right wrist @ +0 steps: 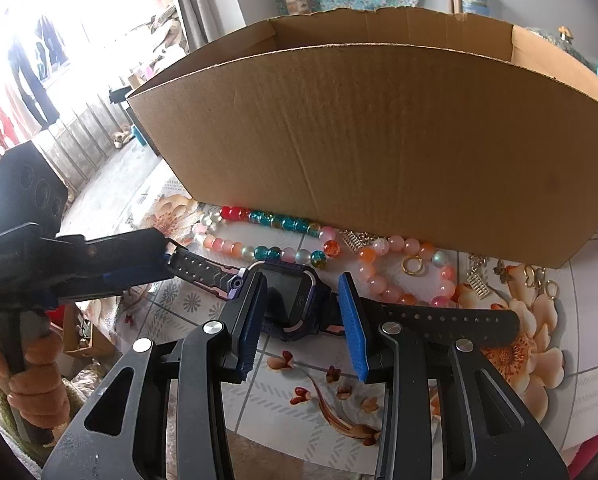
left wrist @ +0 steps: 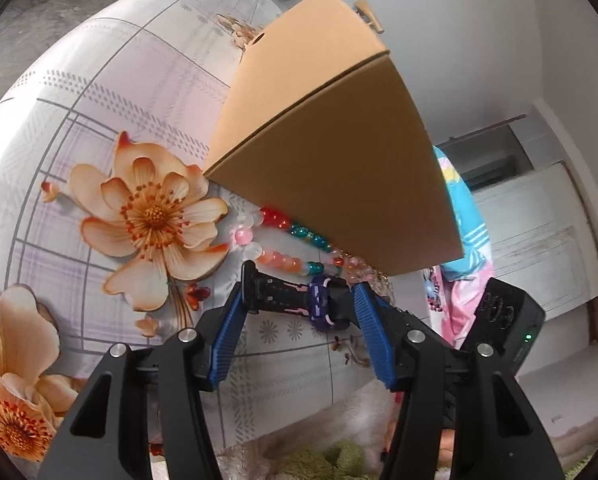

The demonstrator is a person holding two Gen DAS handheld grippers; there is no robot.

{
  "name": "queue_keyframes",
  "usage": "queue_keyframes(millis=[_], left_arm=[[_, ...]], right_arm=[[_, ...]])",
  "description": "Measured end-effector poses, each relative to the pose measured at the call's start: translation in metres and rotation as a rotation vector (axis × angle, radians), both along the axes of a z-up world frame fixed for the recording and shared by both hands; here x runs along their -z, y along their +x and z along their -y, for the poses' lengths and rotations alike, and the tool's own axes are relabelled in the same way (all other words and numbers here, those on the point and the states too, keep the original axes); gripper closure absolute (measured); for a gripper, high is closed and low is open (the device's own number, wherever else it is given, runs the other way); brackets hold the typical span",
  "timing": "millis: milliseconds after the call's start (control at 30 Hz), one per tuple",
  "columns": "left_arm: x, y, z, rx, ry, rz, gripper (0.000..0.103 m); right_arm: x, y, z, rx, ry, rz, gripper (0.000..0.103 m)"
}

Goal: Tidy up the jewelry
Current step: 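Close the right tool on the watch strap while the left tool grips the watch face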

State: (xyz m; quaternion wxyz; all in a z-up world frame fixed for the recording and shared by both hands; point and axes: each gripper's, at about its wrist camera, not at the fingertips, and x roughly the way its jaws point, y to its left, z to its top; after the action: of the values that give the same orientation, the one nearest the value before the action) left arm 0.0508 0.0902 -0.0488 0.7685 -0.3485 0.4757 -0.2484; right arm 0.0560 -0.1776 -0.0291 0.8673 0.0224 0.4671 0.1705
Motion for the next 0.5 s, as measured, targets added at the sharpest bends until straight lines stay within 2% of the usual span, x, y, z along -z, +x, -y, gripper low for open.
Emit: queue_keyframes(millis=[133, 200, 233, 300, 367, 500], left_arm=[[-0.007, 0.0, 0.01, -0.006, 0.062, 0.034, 0.052], [-0.009, -0.001, 0.015, -0.008, 0.128, 0.047, 0.063], [-0.01, -0.001, 0.019, -0.006, 0.167, 0.054, 0.067], [-0.016, -0.003, 0.031, -0.005, 0.29, 0.075, 0.08], [-0.024, -0.007, 0.043, -0.004, 0.425, 0.109, 0.09], [-0.03, -0.013, 0.062, 0.004, 0.574, 0.15, 0.091]], right_arm=[[0.0, -0.001, 0.0, -0.001, 0.001, 0.0, 0.069], [0.0, -0.001, 0.0, -0.002, 0.003, -0.002, 0.069], [0.0, -0.001, -0.001, -0.003, 0.002, -0.002, 0.069], [0.0, -0.003, -0.002, -0.005, 0.002, -0.003, 0.069], [0.001, -0.007, -0.002, -0.005, 0.008, -0.002, 0.069], [0.0, -0.015, 0.001, -0.009, 0.017, 0.001, 0.068]])
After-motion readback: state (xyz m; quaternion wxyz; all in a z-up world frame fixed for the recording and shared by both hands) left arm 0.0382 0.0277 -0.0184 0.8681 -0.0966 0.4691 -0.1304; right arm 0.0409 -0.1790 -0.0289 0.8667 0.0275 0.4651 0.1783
